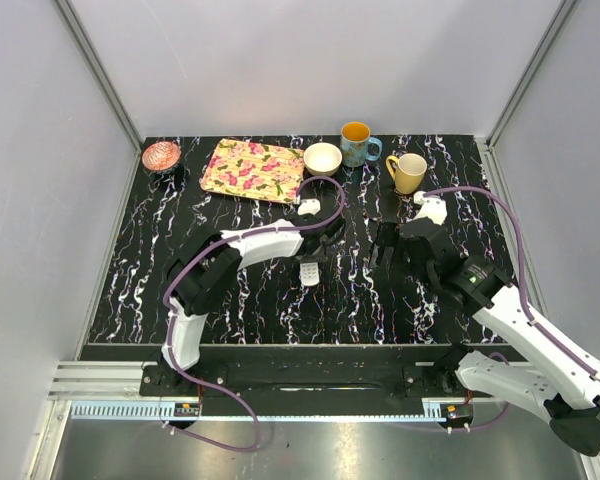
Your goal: Load the batteries into the remote control
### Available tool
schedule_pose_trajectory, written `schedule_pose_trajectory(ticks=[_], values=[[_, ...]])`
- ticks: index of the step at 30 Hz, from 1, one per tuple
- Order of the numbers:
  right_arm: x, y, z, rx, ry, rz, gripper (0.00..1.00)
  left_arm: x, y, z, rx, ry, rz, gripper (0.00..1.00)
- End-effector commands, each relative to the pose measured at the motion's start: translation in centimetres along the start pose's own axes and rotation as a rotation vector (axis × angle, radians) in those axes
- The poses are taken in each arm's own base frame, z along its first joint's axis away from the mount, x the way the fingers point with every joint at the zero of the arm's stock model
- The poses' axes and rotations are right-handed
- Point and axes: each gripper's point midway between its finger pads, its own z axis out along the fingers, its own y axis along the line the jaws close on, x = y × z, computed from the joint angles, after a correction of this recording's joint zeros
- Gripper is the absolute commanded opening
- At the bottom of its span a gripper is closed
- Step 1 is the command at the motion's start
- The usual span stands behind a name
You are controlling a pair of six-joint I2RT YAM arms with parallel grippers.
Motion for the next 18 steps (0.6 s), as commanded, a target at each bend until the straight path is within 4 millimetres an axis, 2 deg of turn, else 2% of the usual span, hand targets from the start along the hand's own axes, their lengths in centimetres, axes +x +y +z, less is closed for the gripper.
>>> schedule_pose_trajectory(ticks=[1,3,4,6,7,10,11,12,13,14,15,16,17,18], values=[[-0.5,0.5,-0.5,-0.031,-0.021,0.019,1.00,-0.3,-0.4,0.4,0.031,0.000,-0.016,0.34],[-0.6,0.6,-0.5,-0.034,-0.022,0.026,1.00,-0.4,-0.2,0.1,0.036,-0.004,-0.016,0.23],[-0.7,0.8,-0.6,-0.044,-0.022,0.026,1.00,-1.2,-0.2,-0.8,0.054,-0.023,-0.023,0.14],[-1.0,1.0,-0.8,-0.052,-0.027,0.032,1.00,-2.3,-0.2,-2.1,0.078,-0.066,-0.026,0.11],[-1.1,1.2,-0.9,-0.060,-0.028,0.034,1.00,-4.2,-0.5,-4.8,0.139,-0.124,-0.054,0.08],[-1.5,1.6,-0.8,-0.083,-0.052,0.041,1.00,-5.6,-0.6,-8.0,0.285,-0.209,-0.096,0.05],[-1.7,1.8,-1.0,-0.099,-0.067,0.054,1.00,-7.1,-0.7,-11.3,0.403,-0.244,-0.142,0.02],[-1.8,2.1,-0.7,-0.117,-0.085,0.071,1.00,-6.8,-0.8,-11.7,0.490,-0.266,-0.173,0.01],[-1.7,2.9,-0.9,-0.164,-0.080,0.091,0.99,-7.1,-0.8,-12.7,0.572,-0.280,-0.197,0.01],[-1.8,3.6,-1.3,-0.217,-0.090,0.103,0.99,-6.3,0.2,-14.2,0.671,-0.272,-0.221,0.00],[-2.1,4.9,-1.3,-0.291,-0.110,0.120,0.98,-7.6,-0.3,-16.1,0.781,-0.333,-0.269,0.00],[-1.6,6.8,-2.1,-0.407,-0.076,0.126,0.98,-7.9,0.2,-17.0,0.837,-0.352,-0.289,0.00],[-1.6,7.9,-2.5,-0.468,-0.071,0.134,0.98,-6.6,0.4,-18.2,0.915,-0.342,-0.275,0.00],[-2.0,9.2,-3.0,-0.544,-0.083,0.145,0.99,-7.4,0.2,-20.3,1.007,-0.399,-0.276,0.00]])
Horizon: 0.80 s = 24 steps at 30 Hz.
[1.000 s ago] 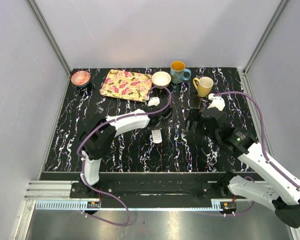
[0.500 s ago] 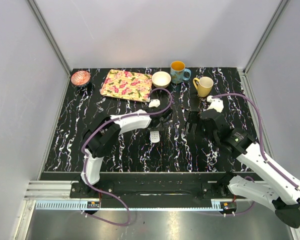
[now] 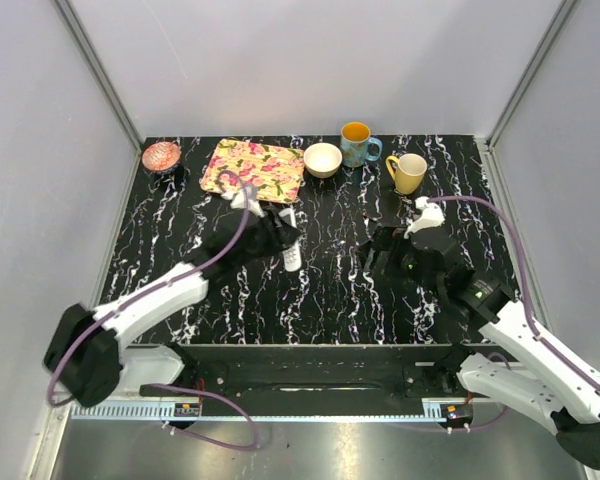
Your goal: Load the batteries into the remote control
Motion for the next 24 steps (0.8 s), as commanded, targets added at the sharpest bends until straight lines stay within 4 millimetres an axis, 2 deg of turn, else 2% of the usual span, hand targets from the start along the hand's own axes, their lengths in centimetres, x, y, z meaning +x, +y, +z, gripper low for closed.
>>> schedule_pose_trajectory(ticks=[1,2,3,4,5,6,7,8,9,10,12,17,24], values=[[-0.6,8.6,-1.8,-0.456,0.022,0.067,1.00,-2.4,-7.0,-4.6,0.489,-0.099,-0.057,0.00],[-0.3,9.6,-1.9,-0.513,0.046,0.066,1.00,-1.6,-7.0,-5.2,0.529,-0.079,-0.047,0.00],[-0.4,10.8,-2.2,-0.578,0.045,0.071,1.00,-2.7,-8.3,-7.1,0.609,-0.129,-0.036,0.00],[0.2,11.9,-2.8,-0.643,0.093,0.093,1.00,-2.8,-8.6,-7.9,0.639,-0.139,-0.035,0.00],[0.5,12.3,-2.7,-0.669,0.108,0.101,1.00,-2.6,-8.5,-8.5,0.662,-0.142,-0.035,0.00],[0.6,13.1,-3.0,-0.728,0.112,0.109,1.00,-3.5,-9.4,-10.1,0.725,-0.185,-0.039,0.00],[0.9,13.4,-2.7,-0.739,0.132,0.134,1.00,-3.8,-9.6,-10.9,0.760,-0.208,-0.043,0.00],[0.7,13.9,-2.8,-0.773,0.124,0.139,1.00,-3.3,-9.4,-11.3,0.787,-0.207,-0.051,0.00],[0.7,14.5,-2.9,-0.816,0.122,0.142,1.00,-4.1,-10.2,-12.7,0.849,-0.245,-0.064,0.00],[1.0,14.7,-2.5,-0.823,0.142,0.163,1.00,-4.3,-10.4,-13.2,0.869,-0.258,-0.067,0.00],[0.9,15.6,-2.8,-0.881,0.149,0.157,1.00,-4.6,-10.6,-13.7,0.892,-0.273,-0.072,0.00],[2.0,15.9,-1.7,-0.891,0.200,0.132,0.97,-5.7,-10.9,-14.9,0.950,-0.327,-0.152,0.00],[1.4,16.6,-1.7,-0.922,0.180,0.105,0.95,-5.8,-11.9,-15.3,0.994,-0.294,-0.171,0.00]])
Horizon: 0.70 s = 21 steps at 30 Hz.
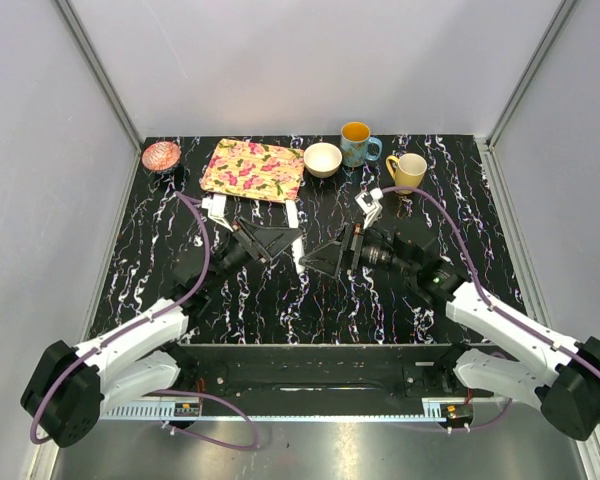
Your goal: Load the batteries into the remote control
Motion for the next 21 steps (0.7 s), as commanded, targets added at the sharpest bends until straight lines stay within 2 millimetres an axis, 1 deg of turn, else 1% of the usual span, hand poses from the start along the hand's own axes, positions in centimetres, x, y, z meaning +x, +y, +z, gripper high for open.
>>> schedule_pose_trajectory(ticks=[1,3,4,7,11,13,15,17,19,21], values=[[-1.0,2.0,0.6,-0.086,-0.003,-0.050,0.95,-1.5,-3.6,0.3,0.138,-0.036,-0.003,0.00],[-1.2,2.3,0.8,-0.099,-0.002,-0.053,0.93,-1.4,-3.7,0.3,0.143,-0.033,-0.012,0.00],[-1.0,2.1,1.0,-0.095,0.005,-0.049,0.93,-1.3,-3.9,0.3,0.150,-0.030,-0.014,0.00],[-1.2,2.2,1.4,-0.116,0.005,-0.042,0.91,-1.3,-4.2,0.4,0.161,-0.029,-0.018,0.00],[-1.6,2.9,1.8,-0.166,-0.009,-0.048,0.86,-1.0,-4.5,0.6,0.169,-0.022,-0.021,0.00],[-1.4,3.0,2.0,-0.186,0.000,-0.037,0.81,-0.8,-4.2,0.6,0.163,-0.019,-0.025,0.00],[-1.6,3.5,2.0,-0.212,0.001,-0.037,0.76,-0.8,-4.4,0.6,0.171,-0.018,-0.026,0.00],[-1.5,3.6,2.3,-0.223,0.008,-0.034,0.66,-0.7,-4.4,0.6,0.176,-0.018,-0.031,0.00],[-1.4,3.6,2.3,-0.226,0.016,-0.029,0.60,-0.8,-4.5,0.6,0.177,-0.022,-0.031,0.00],[-1.3,3.5,2.3,-0.227,0.020,-0.024,0.56,-0.8,-4.6,0.6,0.180,-0.023,-0.030,0.00]])
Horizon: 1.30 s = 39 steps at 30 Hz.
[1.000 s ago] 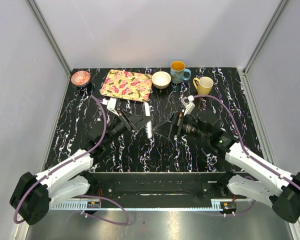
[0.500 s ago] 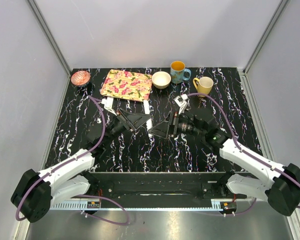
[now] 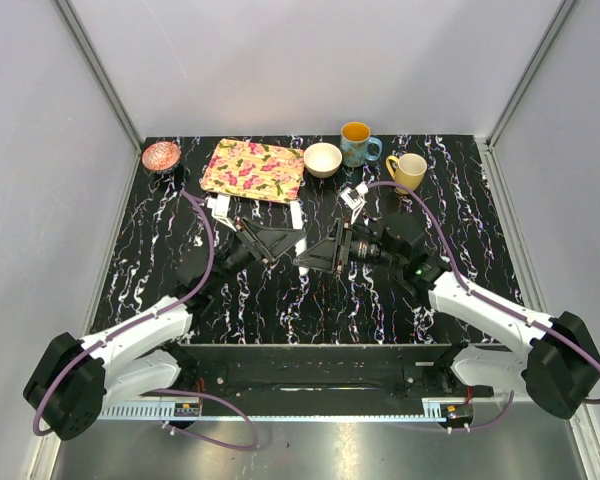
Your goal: Load the batteries into the remote control
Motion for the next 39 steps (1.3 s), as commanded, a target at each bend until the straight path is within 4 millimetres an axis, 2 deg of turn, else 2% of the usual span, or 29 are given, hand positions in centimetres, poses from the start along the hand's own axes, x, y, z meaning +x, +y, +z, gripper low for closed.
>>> schedule_pose_trajectory(ticks=[1,4,5,7,8,9,10,12,13,14,16,18,20,21,22,23,24,25,26,30,31,33,37,39], values=[[-1.4,2.5,0.2,-0.087,-0.023,-0.042,0.54,-1.4,-3.7,0.3,0.132,-0.042,0.032,0.00],[-0.9,2.6,0.2,-0.100,-0.005,-0.027,0.42,-1.3,-3.5,0.2,0.129,-0.044,0.032,0.00],[-0.9,2.7,0.2,-0.109,-0.004,-0.026,0.33,-1.3,-3.5,0.3,0.129,-0.042,0.031,0.00],[-0.6,2.7,0.2,-0.116,0.007,-0.015,0.23,-1.3,-3.4,0.2,0.127,-0.045,0.031,0.00],[-0.5,2.5,0.2,-0.111,0.013,-0.009,0.16,-1.2,-3.3,0.2,0.122,-0.040,0.034,0.05],[-0.4,2.4,0.1,-0.105,0.013,-0.011,0.02,-1.2,-3.3,0.2,0.120,-0.039,0.037,0.25],[-0.4,2.5,0.0,-0.103,0.014,-0.019,0.00,-1.2,-3.1,0.2,0.107,-0.034,0.036,0.39],[-0.3,2.4,-0.4,-0.069,0.021,-0.049,0.00,-1.3,-2.8,0.3,0.085,-0.033,0.049,0.75],[-0.3,2.3,-0.6,-0.051,0.023,-0.065,0.00,-1.3,-2.2,0.1,0.043,-0.028,0.053,0.80],[-0.2,1.8,-0.9,0.003,0.037,-0.056,0.00,-1.8,-2.4,0.3,0.033,-0.037,0.064,0.84],[-0.5,1.6,-1.7,0.057,0.035,-0.133,0.00,-2.2,-1.4,0.0,-0.035,-0.045,0.091,0.93],[-0.3,0.7,-2.7,0.160,0.068,-0.171,0.00,-3.1,-1.3,-0.2,-0.076,-0.064,0.118,0.98],[-0.5,-0.5,-3.8,0.280,0.083,-0.180,0.00,-3.4,-0.1,-0.6,-0.164,-0.067,0.155,0.99],[-0.6,-1.0,-4.2,0.321,0.090,-0.219,0.00,-4.0,-0.6,-0.4,-0.175,-0.074,0.174,0.99],[-0.8,-1.6,-4.6,0.370,0.090,-0.231,0.00,-3.7,1.2,-0.8,-0.267,-0.044,0.192,0.99],[-0.9,-2.5,-5.3,0.451,0.093,-0.239,0.00,-3.5,1.8,-0.7,-0.305,-0.026,0.195,0.99],[-0.9,-3.0,-5.6,0.490,0.101,-0.263,0.00,-4.1,0.8,-0.2,-0.308,-0.023,0.204,0.99],[-0.9,-3.4,-5.8,0.525,0.104,-0.275,0.00,-3.3,2.5,-0.4,-0.378,0.027,0.206,0.99],[-1.2,-4.1,-6.4,0.593,0.093,-0.291,0.00,-3.2,2.4,-0.1,-0.395,0.040,0.211,0.99],[-0.5,-4.4,-6.4,0.686,0.116,-0.357,0.00,-2.4,1.5,0.7,-0.424,0.055,0.252,0.99],[-0.7,-4.6,-6.5,0.713,0.107,-0.362,0.00,-2.8,1.5,0.9,-0.444,0.039,0.277,0.99],[-1.0,-4.8,-6.6,0.749,0.085,-0.363,0.00,-2.3,1.5,1.3,-0.460,0.055,0.287,0.99],[-1.3,-4.9,-6.8,0.775,0.048,-0.344,0.00,-0.8,3.1,1.8,-0.523,0.105,0.286,0.98],[-1.4,-4.8,-6.8,0.772,0.034,-0.333,0.00,0.1,3.1,2.2,-0.523,0.124,0.290,0.95]])
